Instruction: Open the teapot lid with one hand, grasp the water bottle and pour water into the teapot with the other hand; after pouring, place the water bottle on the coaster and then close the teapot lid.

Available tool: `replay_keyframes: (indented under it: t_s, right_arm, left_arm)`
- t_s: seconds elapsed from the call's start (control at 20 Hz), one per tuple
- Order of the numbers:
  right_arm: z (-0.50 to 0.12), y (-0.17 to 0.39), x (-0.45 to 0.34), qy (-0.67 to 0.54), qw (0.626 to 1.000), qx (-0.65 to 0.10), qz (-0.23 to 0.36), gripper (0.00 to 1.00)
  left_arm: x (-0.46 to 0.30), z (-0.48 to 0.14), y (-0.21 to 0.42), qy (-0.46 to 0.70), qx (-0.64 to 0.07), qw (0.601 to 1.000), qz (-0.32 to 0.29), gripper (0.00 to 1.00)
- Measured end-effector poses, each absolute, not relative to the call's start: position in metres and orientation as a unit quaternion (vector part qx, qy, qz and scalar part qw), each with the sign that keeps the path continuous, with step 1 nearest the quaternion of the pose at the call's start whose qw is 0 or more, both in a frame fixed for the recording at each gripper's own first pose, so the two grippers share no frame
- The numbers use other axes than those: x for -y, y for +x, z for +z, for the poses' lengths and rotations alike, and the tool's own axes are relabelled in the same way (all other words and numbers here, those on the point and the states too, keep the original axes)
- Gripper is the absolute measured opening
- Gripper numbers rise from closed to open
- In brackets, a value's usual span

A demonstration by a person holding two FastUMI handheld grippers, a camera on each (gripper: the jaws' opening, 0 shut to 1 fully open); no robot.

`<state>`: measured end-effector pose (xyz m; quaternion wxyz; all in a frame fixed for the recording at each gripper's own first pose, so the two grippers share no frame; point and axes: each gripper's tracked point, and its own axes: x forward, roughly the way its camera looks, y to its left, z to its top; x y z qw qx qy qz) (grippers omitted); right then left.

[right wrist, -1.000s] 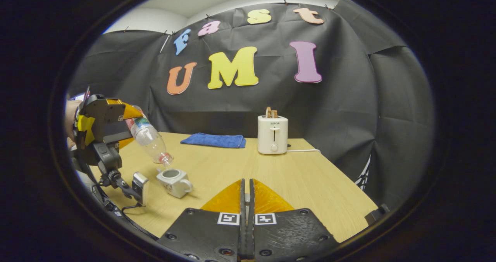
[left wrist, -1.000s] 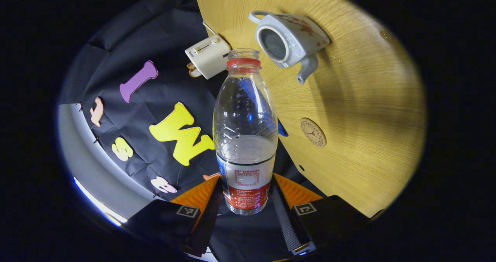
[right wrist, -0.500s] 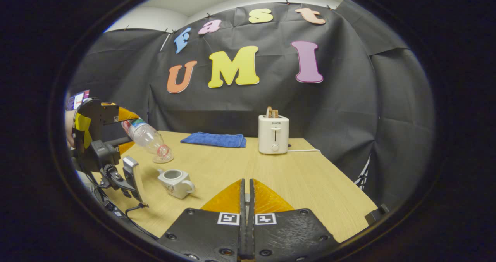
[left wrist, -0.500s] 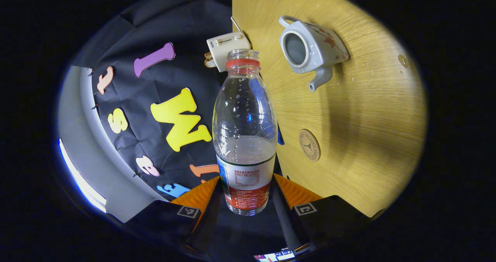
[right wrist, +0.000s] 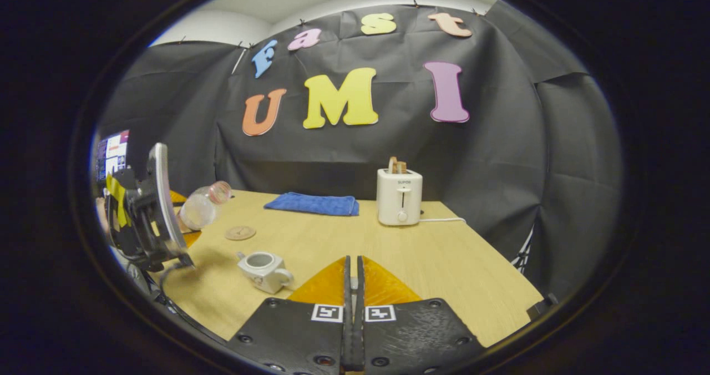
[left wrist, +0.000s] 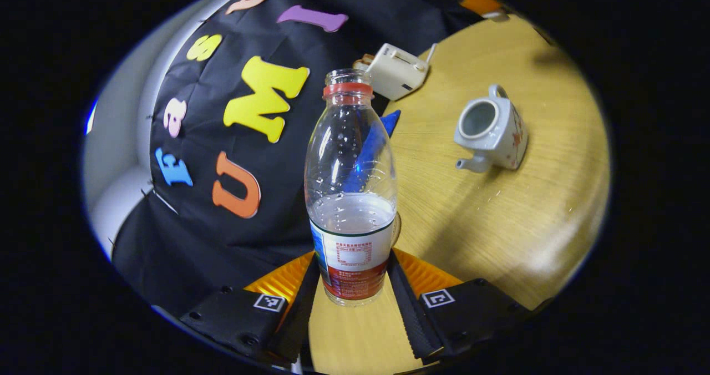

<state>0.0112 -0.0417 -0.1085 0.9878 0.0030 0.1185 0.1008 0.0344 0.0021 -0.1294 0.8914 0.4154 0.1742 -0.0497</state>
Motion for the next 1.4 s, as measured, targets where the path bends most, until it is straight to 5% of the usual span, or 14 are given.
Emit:
replay_keyframes:
  t_s: [0.2, 0.6, 1.4]
  right_arm:
    - [-0.102, 0.015, 0.028, 0.002, 0.988, -0.114, 0.105, 0.00]
    - [-0.099, 0.014, -0.007, -0.002, 0.985, -0.117, 0.130, 0.00]
    - [-0.108, 0.018, 0.004, -0.001, 0.986, -0.121, 0.117, 0.00]
  left_arm:
    - [0.009, -0.134, 0.012, 0.231, -0.191, 0.952, -0.057, 0.75]
    - [0.008, -0.096, 0.001, 0.051, -0.111, 0.991, -0.061, 0.75]
    - [-0.035, -0.100, 0.130, -0.037, -0.112, 0.991, -0.059, 0.75]
